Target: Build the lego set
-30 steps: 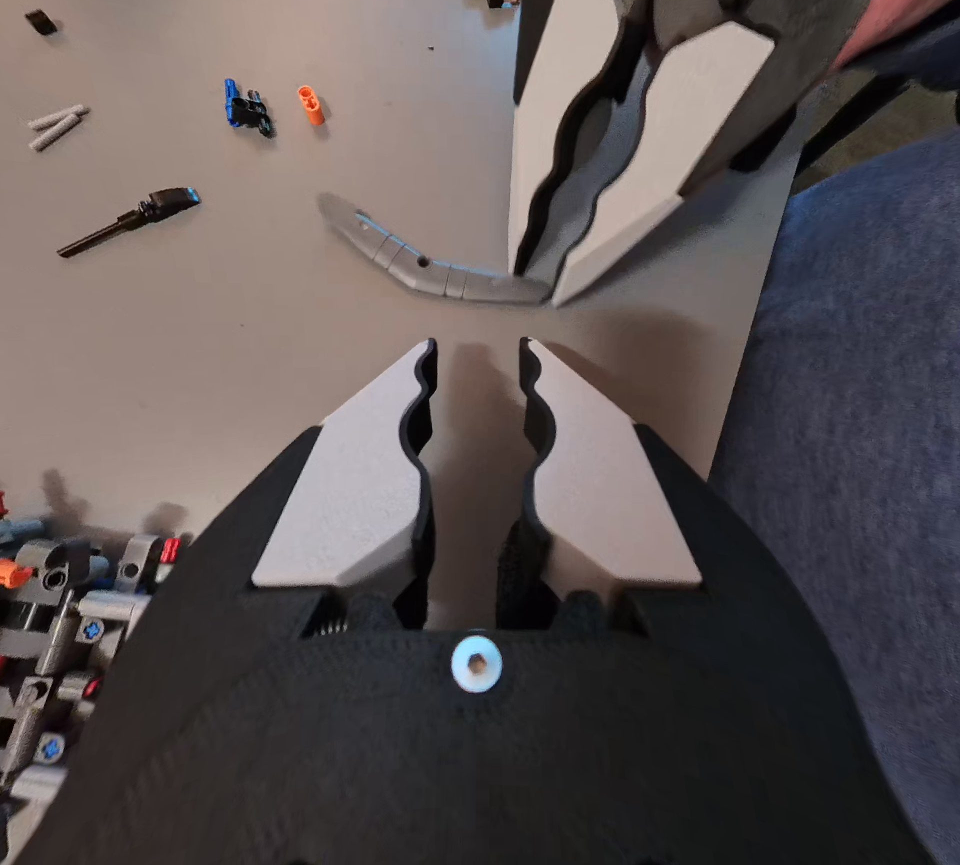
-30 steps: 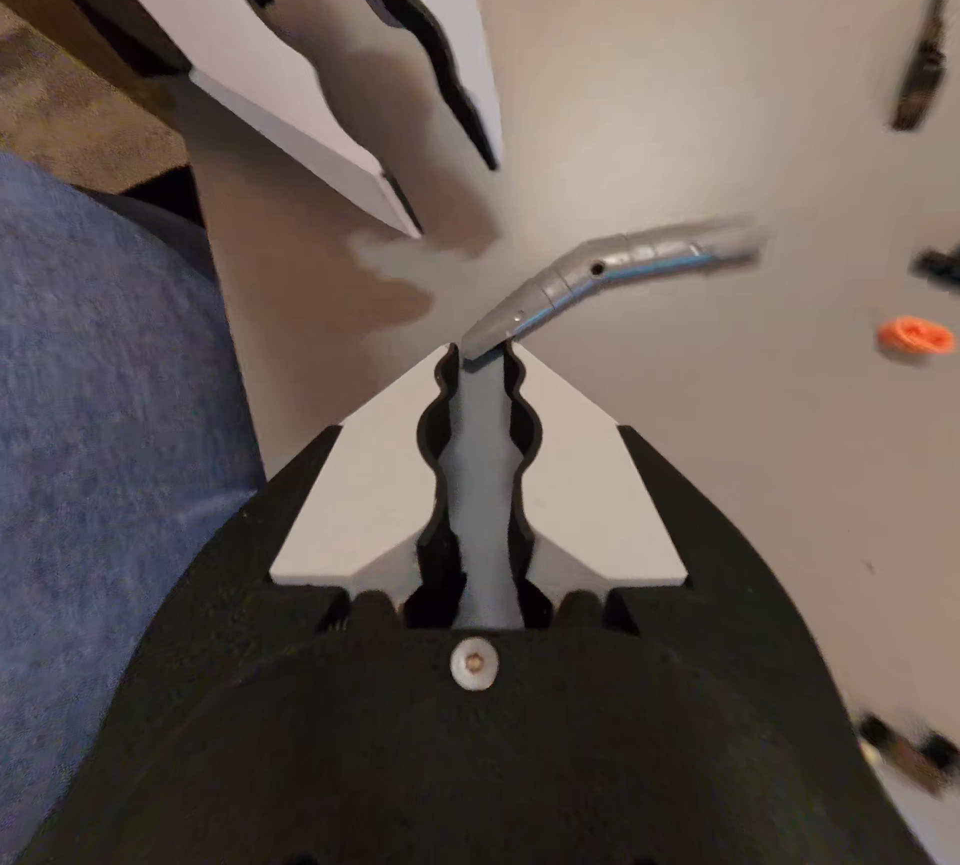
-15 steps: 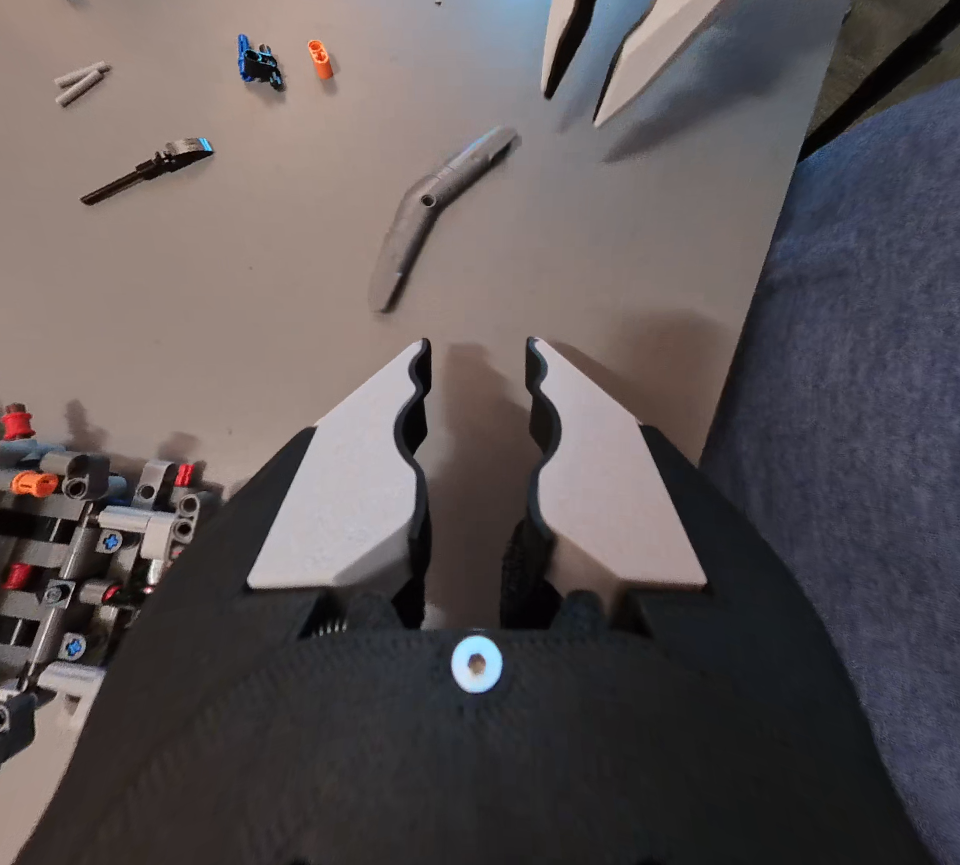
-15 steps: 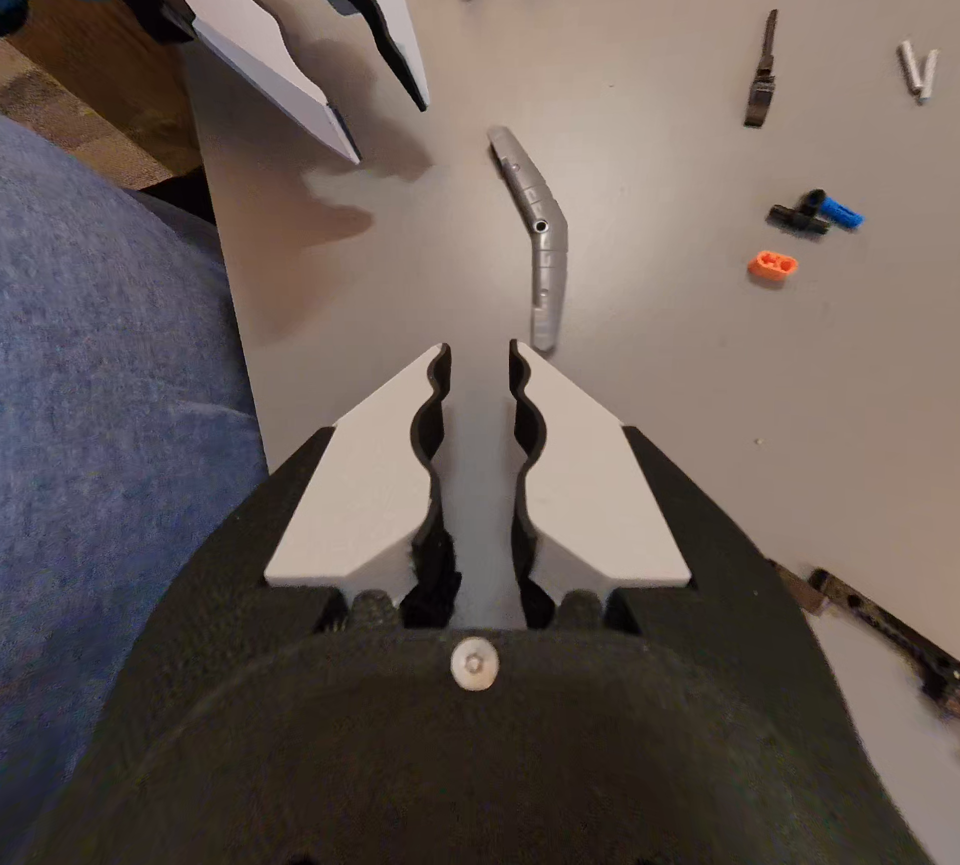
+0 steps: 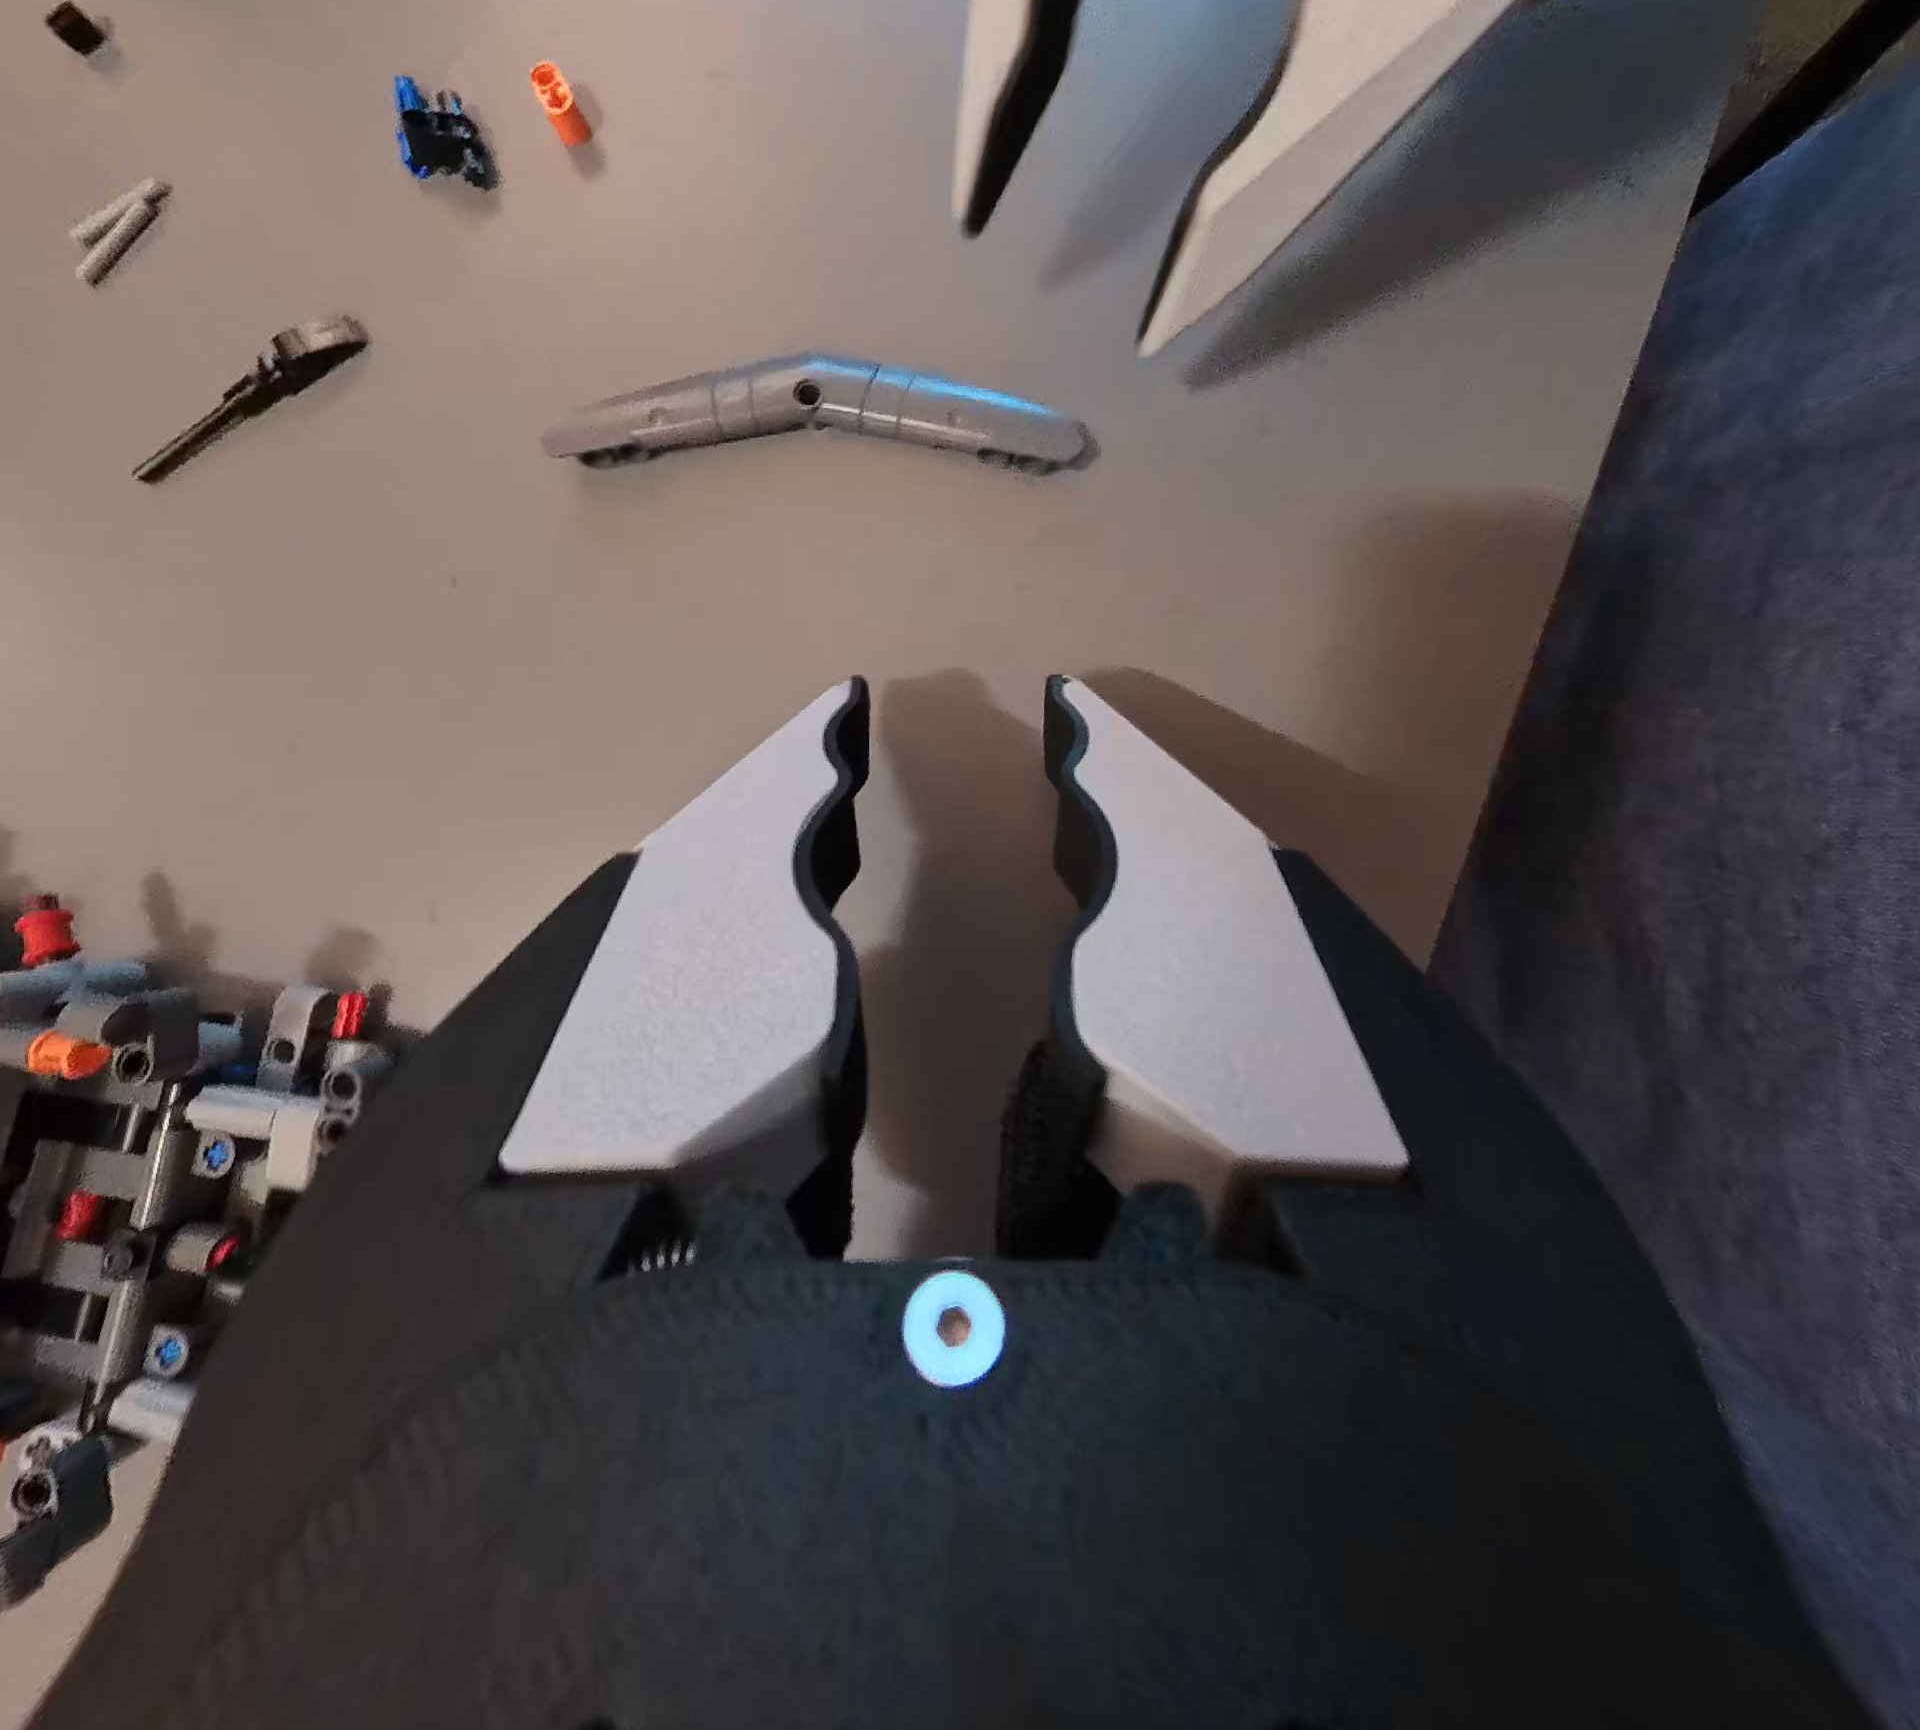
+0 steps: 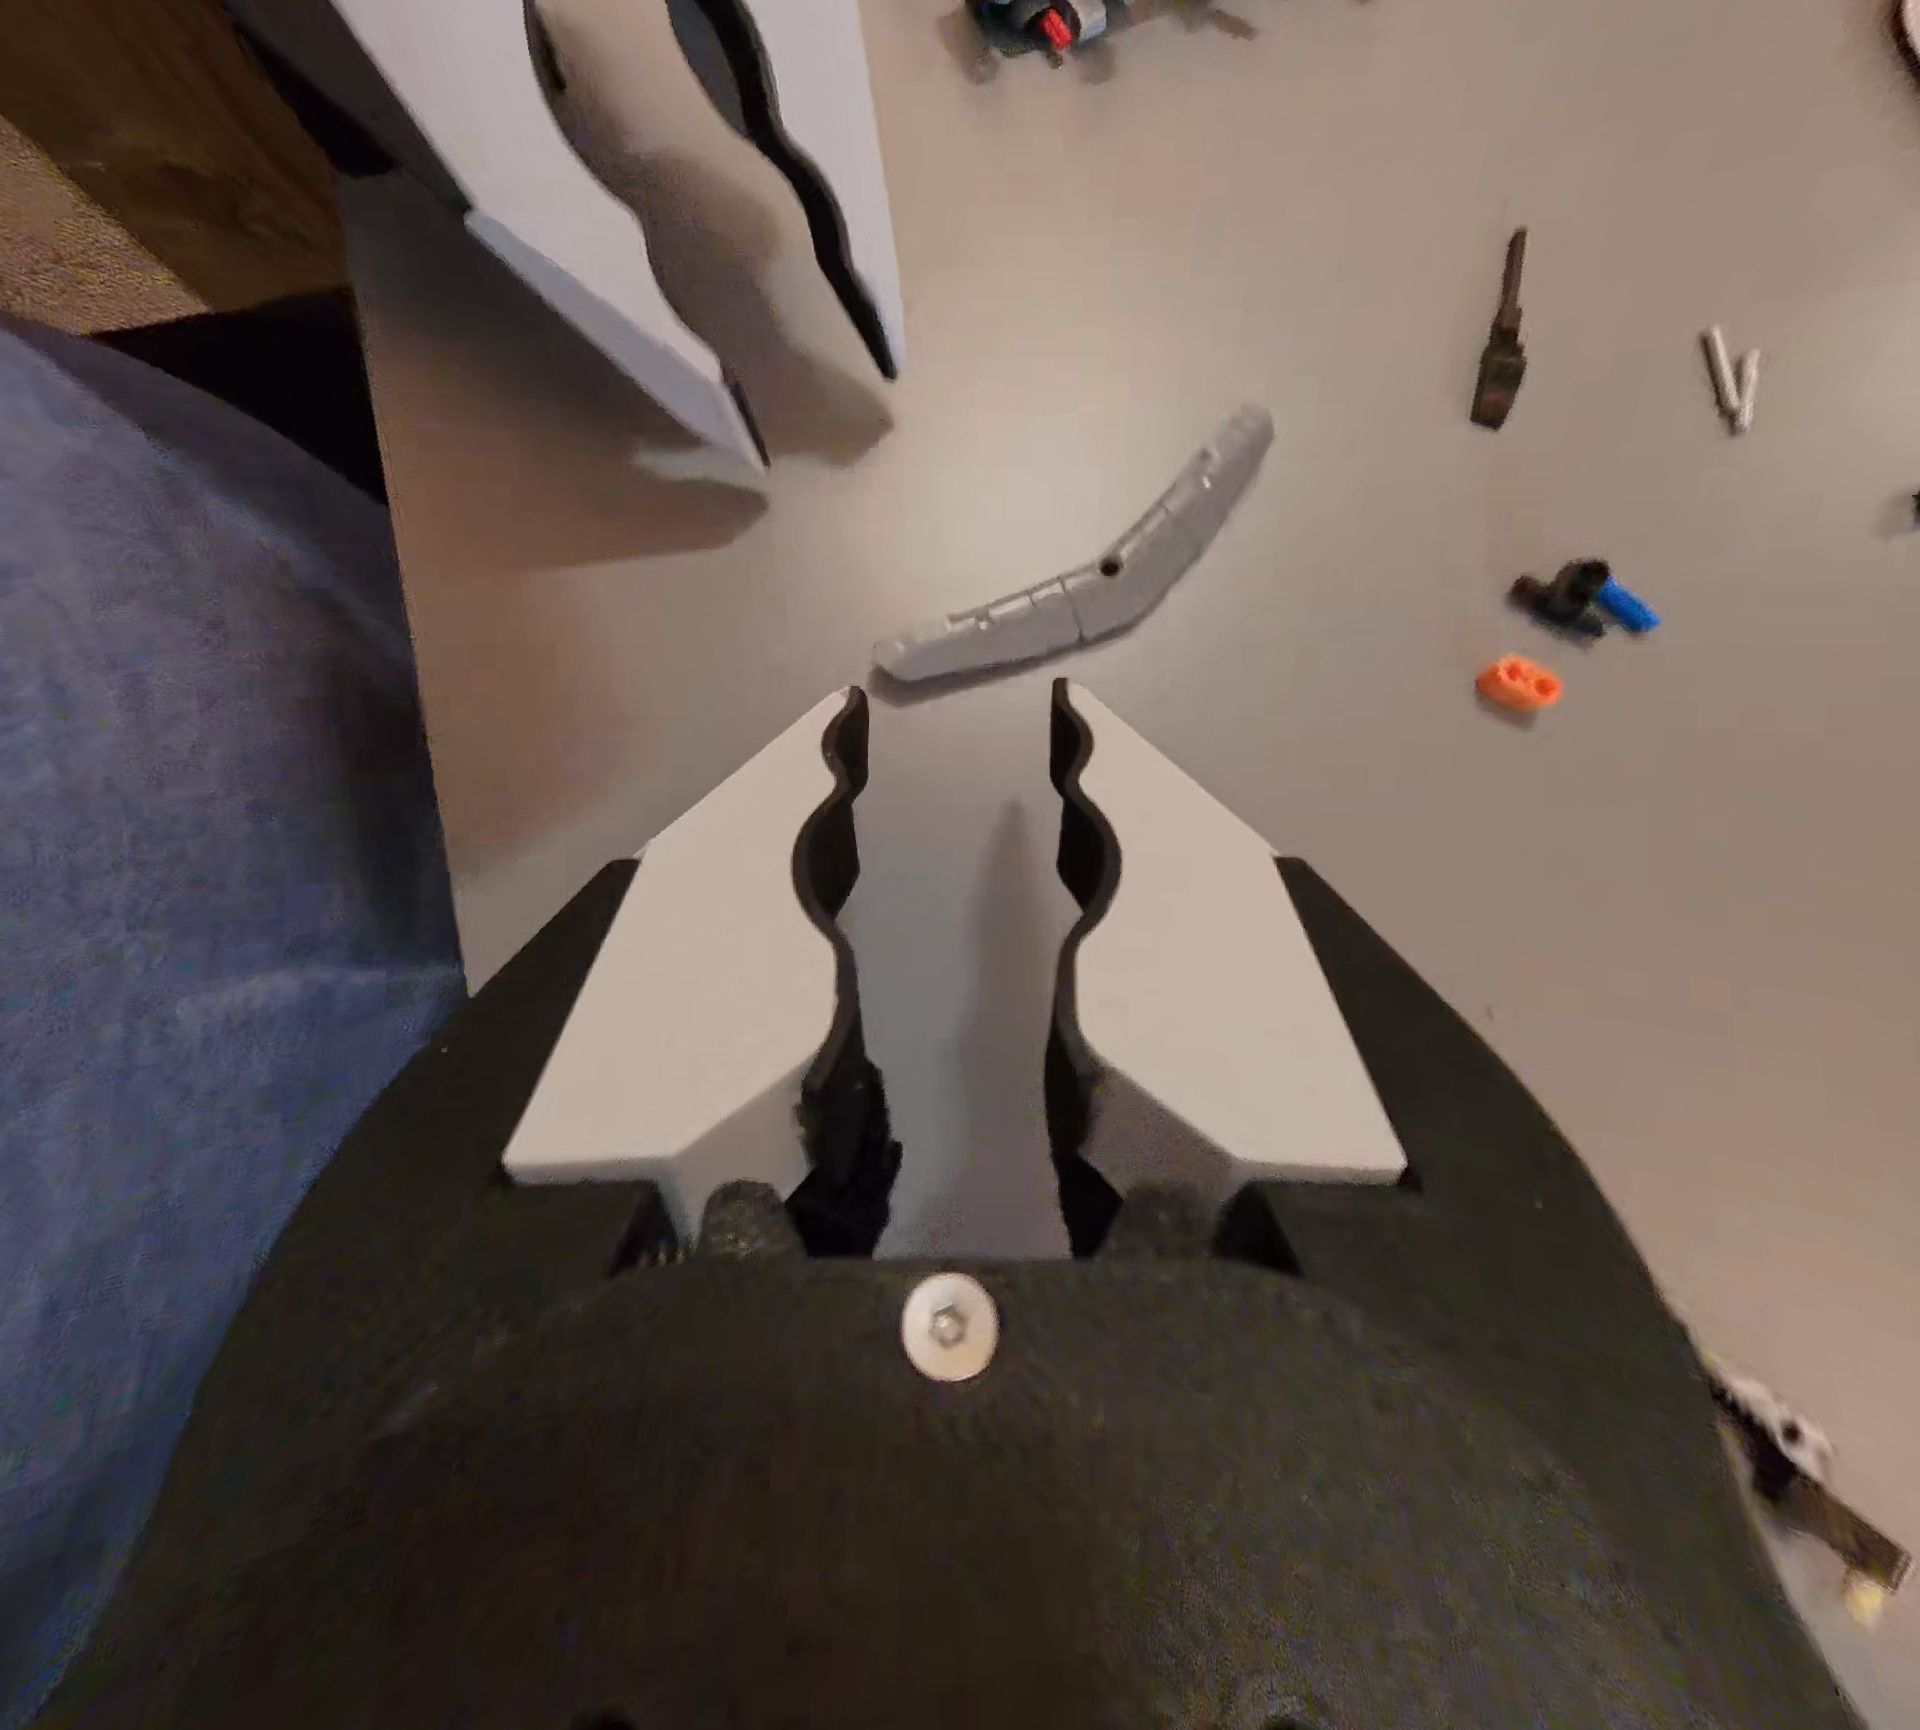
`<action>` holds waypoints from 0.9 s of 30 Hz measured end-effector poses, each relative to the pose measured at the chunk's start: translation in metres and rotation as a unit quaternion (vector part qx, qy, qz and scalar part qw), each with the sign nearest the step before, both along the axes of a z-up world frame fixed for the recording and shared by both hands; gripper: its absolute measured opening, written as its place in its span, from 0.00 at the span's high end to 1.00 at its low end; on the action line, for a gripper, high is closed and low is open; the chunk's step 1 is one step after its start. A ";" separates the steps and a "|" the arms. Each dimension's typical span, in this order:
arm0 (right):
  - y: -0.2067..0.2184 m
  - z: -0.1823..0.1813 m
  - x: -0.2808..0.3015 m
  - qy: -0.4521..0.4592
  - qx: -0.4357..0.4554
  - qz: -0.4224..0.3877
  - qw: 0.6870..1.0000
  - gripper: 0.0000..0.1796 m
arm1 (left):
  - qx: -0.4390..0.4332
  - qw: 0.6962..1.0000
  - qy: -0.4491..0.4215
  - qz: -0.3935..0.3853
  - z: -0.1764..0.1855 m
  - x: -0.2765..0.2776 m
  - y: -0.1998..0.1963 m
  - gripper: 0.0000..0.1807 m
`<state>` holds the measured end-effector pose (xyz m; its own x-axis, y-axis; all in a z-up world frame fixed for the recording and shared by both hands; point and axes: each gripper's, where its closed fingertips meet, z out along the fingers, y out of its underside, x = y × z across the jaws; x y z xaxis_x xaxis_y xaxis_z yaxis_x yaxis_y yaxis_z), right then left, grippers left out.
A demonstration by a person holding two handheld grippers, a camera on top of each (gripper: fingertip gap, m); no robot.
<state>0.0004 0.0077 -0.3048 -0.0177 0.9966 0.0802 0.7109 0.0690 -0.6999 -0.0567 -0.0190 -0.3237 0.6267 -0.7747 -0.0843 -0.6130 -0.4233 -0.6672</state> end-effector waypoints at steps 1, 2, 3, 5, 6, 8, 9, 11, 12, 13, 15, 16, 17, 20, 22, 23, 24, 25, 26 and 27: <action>0.000 -0.003 -0.007 0.001 -0.002 -0.002 1.000 0.81 | 0.001 1.000 0.005 -0.005 -0.001 0.002 -0.001 0.83; 0.002 -0.006 -0.013 -0.002 -0.006 -0.012 1.000 0.79 | 0.002 1.000 0.009 -0.008 -0.002 0.004 -0.001 0.84; 0.004 -0.008 -0.020 0.004 -0.010 -0.018 1.000 0.79 | 0.003 1.000 0.011 -0.011 -0.003 0.005 -0.001 0.84; 0.008 -0.013 -0.028 -0.001 -0.013 -0.026 1.000 0.80 | 0.006 1.000 0.011 -0.013 -0.003 0.006 -0.002 0.84; 0.009 -0.016 -0.030 -0.008 -0.016 -0.021 1.000 0.80 | 0.007 1.000 0.011 -0.014 -0.003 0.006 -0.003 0.84; 0.015 -0.016 -0.028 -0.020 -0.011 -0.019 1.000 0.79 | 0.008 1.000 0.009 -0.015 -0.003 0.005 -0.004 0.84; 0.017 -0.016 -0.025 -0.029 -0.005 -0.013 0.999 0.80 | 0.007 1.000 0.008 -0.015 -0.004 0.003 -0.004 0.84; 0.021 -0.021 -0.016 -0.057 -0.004 -0.008 0.998 0.80 | 0.008 1.000 0.005 -0.017 -0.003 0.002 -0.004 0.84; 0.024 -0.022 -0.012 -0.067 -0.005 -0.010 0.998 0.78 | 0.010 1.000 0.005 -0.019 -0.003 0.002 -0.003 0.84; 0.027 -0.019 -0.011 -0.061 -0.004 -0.023 0.998 0.76 | 0.014 1.000 0.007 -0.020 -0.002 0.001 -0.001 0.84; 0.025 -0.010 -0.016 -0.039 -0.027 -0.040 0.998 0.73 | 0.024 0.999 0.019 -0.023 0.001 -0.001 0.005 0.84; 0.024 -0.007 -0.021 -0.031 -0.033 -0.048 0.998 0.71 | 0.028 0.999 0.025 -0.022 0.002 -0.003 0.009 0.84; 0.022 -0.007 -0.025 -0.032 -0.038 -0.055 0.997 0.69 | 0.027 0.999 0.023 -0.023 0.003 -0.003 0.012 0.84; 0.023 -0.017 -0.033 -0.045 -0.046 -0.070 0.995 0.67 | 0.017 0.999 0.011 -0.045 0.002 0.010 0.013 0.85; 0.025 -0.022 -0.034 -0.042 -0.063 -0.075 0.994 0.68 | 0.011 0.998 0.019 -0.059 -0.004 0.022 0.012 0.85; 0.026 -0.023 -0.036 -0.039 -0.073 -0.074 0.994 0.69 | 0.006 0.998 0.016 -0.067 -0.006 0.028 0.011 0.86; 0.028 -0.024 -0.038 -0.038 -0.074 -0.071 0.994 0.71 | -0.003 0.997 0.000 -0.079 -0.006 0.036 0.007 0.87; 0.031 -0.025 -0.038 -0.040 -0.062 -0.065 0.995 0.74 | -0.025 0.995 -0.022 -0.093 -0.006 0.042 0.000 0.87; 0.034 -0.026 -0.038 -0.048 -0.051 -0.060 0.996 0.77 | -0.043 0.994 -0.043 -0.095 -0.005 0.044 -0.004 0.86; 0.033 -0.025 -0.039 -0.051 -0.050 -0.050 0.996 0.79 | -0.061 0.992 -0.066 -0.094 -0.003 0.043 -0.007 0.87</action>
<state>-0.0382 0.0411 -0.3301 0.0797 0.9967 -0.0173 0.7778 -0.0731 -0.6242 -0.0133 -0.0258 -0.3268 0.4691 -0.8786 0.0899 -0.6000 -0.3918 -0.6975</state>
